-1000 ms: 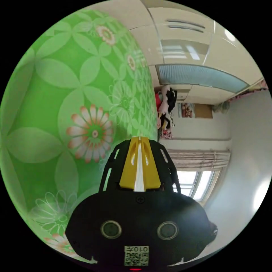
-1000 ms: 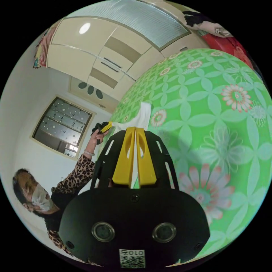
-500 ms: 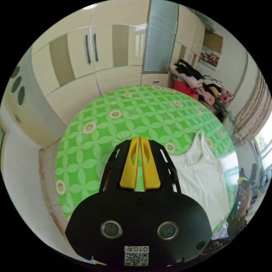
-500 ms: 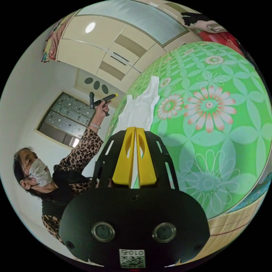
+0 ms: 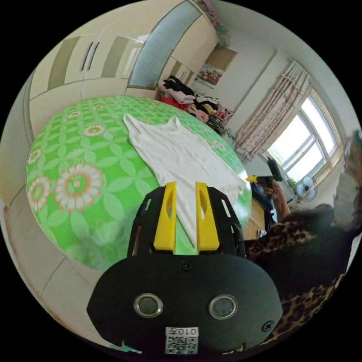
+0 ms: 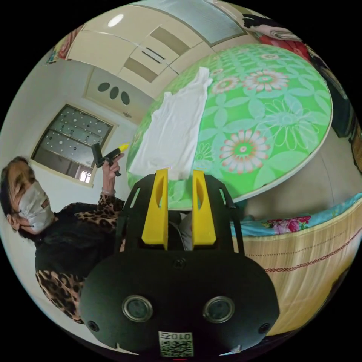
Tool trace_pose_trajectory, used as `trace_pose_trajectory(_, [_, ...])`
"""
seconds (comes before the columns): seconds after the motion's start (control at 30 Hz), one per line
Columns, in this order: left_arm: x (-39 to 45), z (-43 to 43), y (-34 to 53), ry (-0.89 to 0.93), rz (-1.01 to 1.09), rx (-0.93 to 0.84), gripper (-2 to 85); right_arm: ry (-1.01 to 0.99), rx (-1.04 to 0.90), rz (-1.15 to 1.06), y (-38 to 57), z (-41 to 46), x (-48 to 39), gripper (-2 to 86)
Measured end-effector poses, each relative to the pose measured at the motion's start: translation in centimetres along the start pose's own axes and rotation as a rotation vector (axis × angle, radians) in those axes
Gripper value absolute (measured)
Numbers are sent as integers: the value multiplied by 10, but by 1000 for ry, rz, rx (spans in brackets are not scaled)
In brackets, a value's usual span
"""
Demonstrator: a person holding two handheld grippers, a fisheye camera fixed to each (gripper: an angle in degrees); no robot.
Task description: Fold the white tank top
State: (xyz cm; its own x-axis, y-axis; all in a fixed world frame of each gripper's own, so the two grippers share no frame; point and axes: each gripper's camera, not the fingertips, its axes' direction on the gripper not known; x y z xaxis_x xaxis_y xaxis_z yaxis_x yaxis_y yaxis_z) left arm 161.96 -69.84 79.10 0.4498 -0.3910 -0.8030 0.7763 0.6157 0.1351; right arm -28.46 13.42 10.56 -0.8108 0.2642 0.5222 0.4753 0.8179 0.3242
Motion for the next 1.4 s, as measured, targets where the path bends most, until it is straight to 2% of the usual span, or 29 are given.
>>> trace_pose_trajectory(0.13, [59,2,53,-132,87,-24,79,172,63,-46,23,15,-25,108])
trace_pose_trajectory(0.23, [80,10,72,-153,117,-18,75,248,91,-80,31,21,-37,103])
trace_pose_trajectory(0.3, [86,21,78,-110,111,-32,67,249,101,-84,32,25,-40,90])
trace_pose_trajectory(0.47, [102,34,86,-263,80,-58,12,229,78,-80,34,30,-37,43])
trace_pose_trajectory(0.6, [105,12,101,-373,34,-66,0,57,159,-76,56,3,-17,37])
trace_pose_trajectory(0.7, [93,-10,118,-286,-62,-6,-2,-13,162,-59,75,-4,-1,36])
trace_pose_trajectory(0.8, [98,-11,128,-141,-37,8,-2,-18,97,-65,87,5,-1,35])
trace_pose_trajectory(0.9, [101,0,139,-171,-36,-51,-3,-61,75,-104,100,5,-4,35])
trace_pose_trajectory(1.1, [90,-17,162,-151,-88,10,-3,-94,133,-106,124,-14,6,38])
trace_pose_trajectory(1.2, [80,-24,170,13,-57,1,-2,-92,76,-149,131,-19,3,42])
trace_pose_trajectory(1.27, [76,-28,179,230,62,-55,-1,-119,-6,-224,135,-20,-3,45])
trace_pose_trajectory(1.33, [68,-38,188,228,72,-45,0,-53,32,-218,139,-33,-1,39])
trace_pose_trajectory(1.4, [50,-52,194,122,-1,-8,1,-80,77,-238,136,-45,6,39])
